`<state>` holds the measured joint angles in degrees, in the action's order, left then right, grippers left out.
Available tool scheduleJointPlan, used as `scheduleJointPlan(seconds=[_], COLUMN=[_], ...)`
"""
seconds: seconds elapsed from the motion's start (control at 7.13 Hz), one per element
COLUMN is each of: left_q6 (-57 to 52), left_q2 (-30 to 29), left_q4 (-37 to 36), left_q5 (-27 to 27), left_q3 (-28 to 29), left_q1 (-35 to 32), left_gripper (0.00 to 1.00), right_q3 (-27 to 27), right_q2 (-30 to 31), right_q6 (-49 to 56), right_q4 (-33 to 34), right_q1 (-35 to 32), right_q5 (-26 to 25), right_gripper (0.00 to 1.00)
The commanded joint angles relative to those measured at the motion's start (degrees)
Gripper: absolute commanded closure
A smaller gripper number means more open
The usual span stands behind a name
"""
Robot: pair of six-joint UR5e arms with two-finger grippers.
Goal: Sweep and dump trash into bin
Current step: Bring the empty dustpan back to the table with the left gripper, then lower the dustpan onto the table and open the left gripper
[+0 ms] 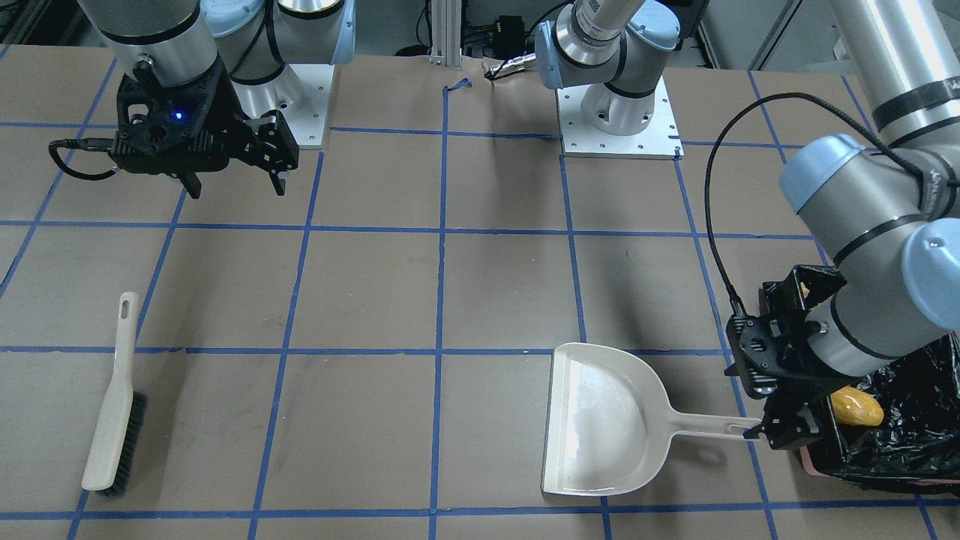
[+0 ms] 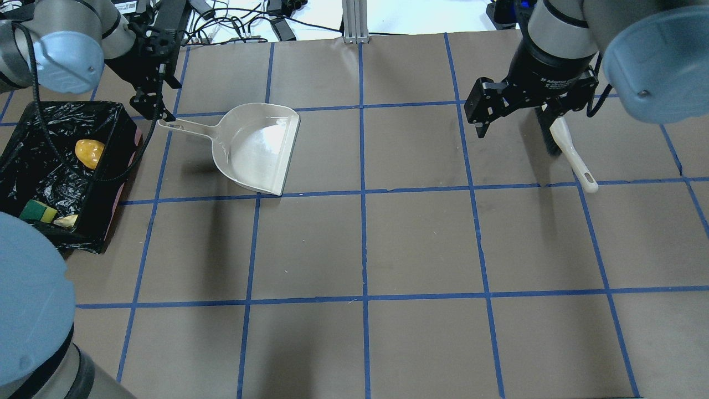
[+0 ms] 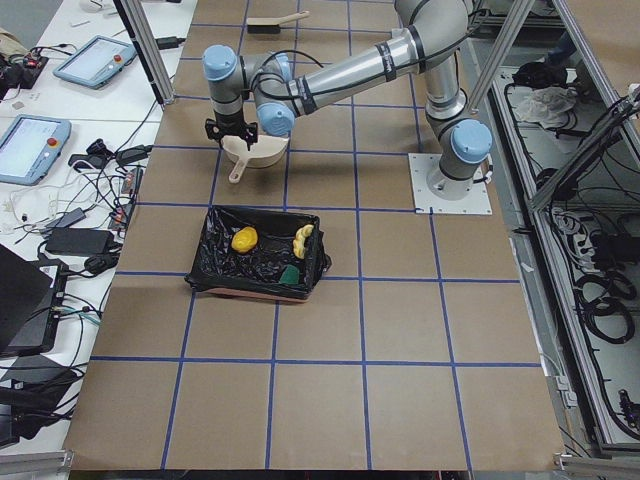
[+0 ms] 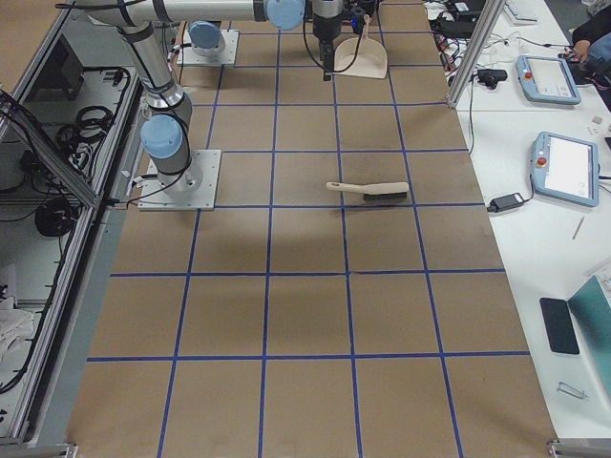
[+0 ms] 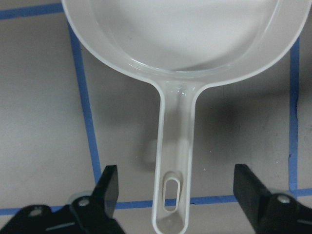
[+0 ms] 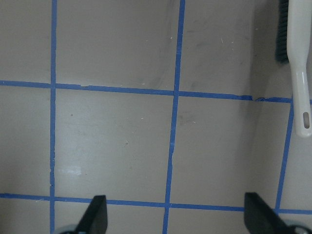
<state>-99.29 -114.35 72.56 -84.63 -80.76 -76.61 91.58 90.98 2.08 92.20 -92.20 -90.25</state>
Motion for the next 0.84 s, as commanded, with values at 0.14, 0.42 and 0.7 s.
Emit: scheduleJointPlan(seconds=[0.14, 0.42, 0.7], left_q6=[28.4, 51.7, 74.7], left_q2=[8.8, 14.0, 18.5], left_q4=[8.2, 13.1, 13.8], left_q5=[1.6, 1.8, 1.1], left_q3=[0.9, 1.0, 0.9], left_q1=[-0.6, -3.6, -6.3], left_gripper=[0.13, 0.03, 0.0], right_q3=[0.0, 0.0, -0.1], right_q2=[0.0, 0.0, -0.1], right_q6=[-0.1, -0.1, 0.7], right_q4=[0.0, -0.2, 0.0], right_q1=[0.0, 0.0, 0.1], right_q5=[0.0, 0.0, 0.2], right_gripper=[0.0, 0.0, 0.0])
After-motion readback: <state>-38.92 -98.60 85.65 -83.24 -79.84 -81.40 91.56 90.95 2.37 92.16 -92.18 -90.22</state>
